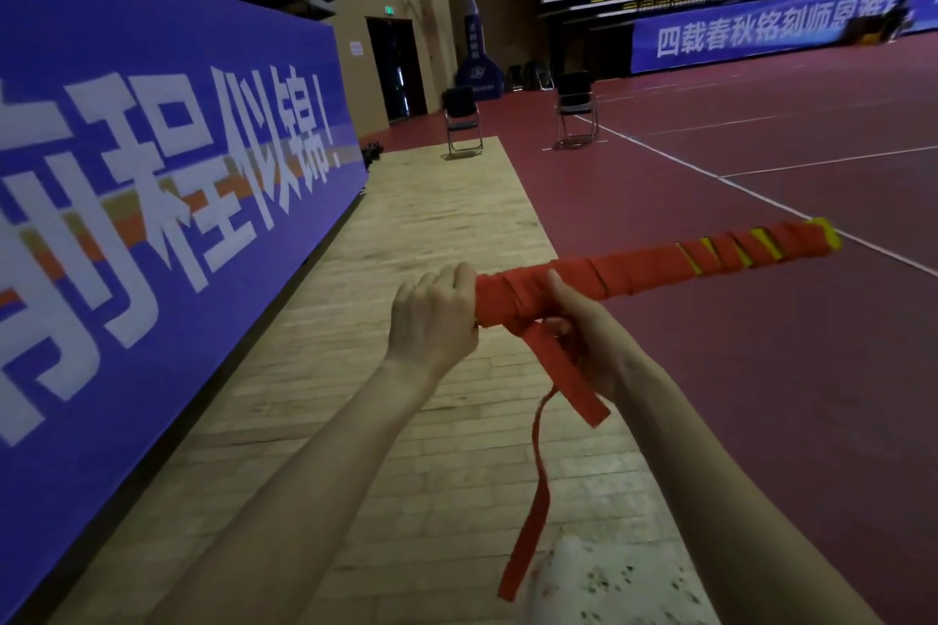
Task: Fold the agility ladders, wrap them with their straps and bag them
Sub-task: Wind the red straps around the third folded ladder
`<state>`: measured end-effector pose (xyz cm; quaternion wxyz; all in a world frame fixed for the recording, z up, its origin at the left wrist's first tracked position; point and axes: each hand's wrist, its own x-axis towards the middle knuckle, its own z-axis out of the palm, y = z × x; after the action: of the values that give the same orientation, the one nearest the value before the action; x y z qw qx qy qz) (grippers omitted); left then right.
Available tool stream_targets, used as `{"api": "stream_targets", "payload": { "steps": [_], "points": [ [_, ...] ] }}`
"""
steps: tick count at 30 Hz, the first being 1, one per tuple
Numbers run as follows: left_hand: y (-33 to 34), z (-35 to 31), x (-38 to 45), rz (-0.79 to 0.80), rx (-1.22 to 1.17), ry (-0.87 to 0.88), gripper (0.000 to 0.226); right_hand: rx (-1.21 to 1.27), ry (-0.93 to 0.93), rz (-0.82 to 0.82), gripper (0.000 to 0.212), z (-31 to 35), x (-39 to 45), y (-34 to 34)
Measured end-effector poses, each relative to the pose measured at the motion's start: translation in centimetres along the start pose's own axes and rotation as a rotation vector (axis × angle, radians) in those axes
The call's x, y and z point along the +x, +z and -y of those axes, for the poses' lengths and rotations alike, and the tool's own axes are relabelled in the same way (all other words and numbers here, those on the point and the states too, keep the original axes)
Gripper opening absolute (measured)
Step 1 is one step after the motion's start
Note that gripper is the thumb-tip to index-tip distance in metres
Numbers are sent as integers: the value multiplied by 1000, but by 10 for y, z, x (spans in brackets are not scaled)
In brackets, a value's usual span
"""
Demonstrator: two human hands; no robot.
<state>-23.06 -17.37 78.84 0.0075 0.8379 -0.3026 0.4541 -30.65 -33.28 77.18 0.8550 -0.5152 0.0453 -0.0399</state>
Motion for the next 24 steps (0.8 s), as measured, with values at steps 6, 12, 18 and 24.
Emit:
{"api": "stream_targets", "payload": {
  "steps": [6,12,18,24],
  "points": [
    [7,-4,-11,-44,-11,-77,34,-194,64,21,28,2,8,0],
    [-2,-3,0,-123,-57,-122,30,-408,-172,146,16,11,8,1],
    [-10,1,17,-150,-5,-59,30,-403,-328,127,10,11,7,8],
    [-10,0,19,-133,58,-27,34,-193,-162,231,15,7,0,17]
  ]
}}
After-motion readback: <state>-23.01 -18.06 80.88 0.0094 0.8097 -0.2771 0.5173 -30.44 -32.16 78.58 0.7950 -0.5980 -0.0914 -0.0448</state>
